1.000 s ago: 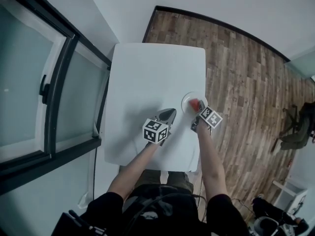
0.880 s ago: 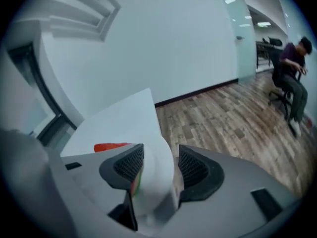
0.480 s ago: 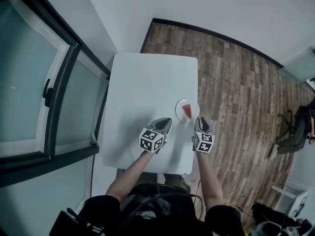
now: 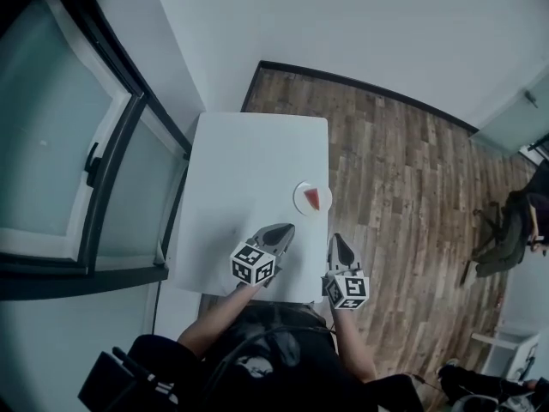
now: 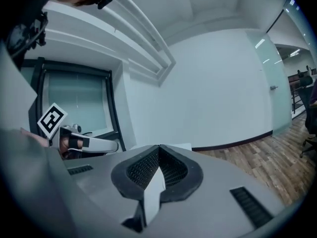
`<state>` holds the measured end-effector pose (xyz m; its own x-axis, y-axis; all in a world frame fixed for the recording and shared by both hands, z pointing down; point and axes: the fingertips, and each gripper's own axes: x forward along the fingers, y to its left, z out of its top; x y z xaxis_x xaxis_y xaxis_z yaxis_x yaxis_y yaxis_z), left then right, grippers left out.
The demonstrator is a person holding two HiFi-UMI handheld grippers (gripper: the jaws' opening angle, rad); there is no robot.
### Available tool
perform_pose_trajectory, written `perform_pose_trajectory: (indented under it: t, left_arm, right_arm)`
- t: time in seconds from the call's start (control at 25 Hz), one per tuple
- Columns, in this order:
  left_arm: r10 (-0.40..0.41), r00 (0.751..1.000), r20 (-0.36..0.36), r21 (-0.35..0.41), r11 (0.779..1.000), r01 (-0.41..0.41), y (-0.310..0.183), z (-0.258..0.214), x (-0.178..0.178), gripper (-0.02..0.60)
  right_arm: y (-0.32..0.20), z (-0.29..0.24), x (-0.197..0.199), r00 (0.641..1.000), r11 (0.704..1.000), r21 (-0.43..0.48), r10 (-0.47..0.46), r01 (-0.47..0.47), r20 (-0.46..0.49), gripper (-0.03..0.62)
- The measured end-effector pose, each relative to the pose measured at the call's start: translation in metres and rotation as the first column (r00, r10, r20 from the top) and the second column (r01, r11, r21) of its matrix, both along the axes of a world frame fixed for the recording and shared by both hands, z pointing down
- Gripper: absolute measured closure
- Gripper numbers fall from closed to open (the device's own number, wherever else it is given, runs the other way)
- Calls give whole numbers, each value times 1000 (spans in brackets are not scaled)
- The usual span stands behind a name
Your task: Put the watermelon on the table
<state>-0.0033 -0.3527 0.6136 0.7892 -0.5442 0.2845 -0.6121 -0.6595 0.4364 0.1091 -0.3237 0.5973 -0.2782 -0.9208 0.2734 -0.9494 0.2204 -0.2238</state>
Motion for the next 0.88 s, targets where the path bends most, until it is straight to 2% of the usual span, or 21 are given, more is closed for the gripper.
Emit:
perform_pose_trajectory:
  t: [0.08,0.2,0.28,0.32,0.48,0.6,0.76,0.88]
  left_arm:
    - [12,999,-30,16,1000,-11,8,-23,2,577]
    - [31,999,36,104,994,-35,18,-43,0,577]
    - [27,997,75,134,990,-37,25,-47,-2,577]
    - [22,997,72,130,991,-31,29,-47,-1,577]
    - [37,999,-12,107,994,-36,40,-55,7,577]
    - [40,999,4,156,987,-40,43,-61,6,577]
    - [-1,1000,2,137,991,1,42,-59,-7,577]
    - [4,1000,4,112,994,-5,45,-55,-12,577]
  right_arm:
    - [14,-11,-5,1000,1000,13,-20,20,23,583]
    - [31,-12,-16,993,999,-5,-35,36,109,583]
    - [41,-9,-24,990,999,-7,-52,53,128,583]
    - [44,-10,-27,990,998,-2,-68,69,120,583]
    - [39,-27,-31,988,994,43,-109,105,110,583]
    - [38,-29,-33,988,994,50,-105,99,117,583]
    - [40,-24,-40,982,992,35,-125,122,141,583]
    - [37,-24,-42,977,991,35,-136,132,166,583]
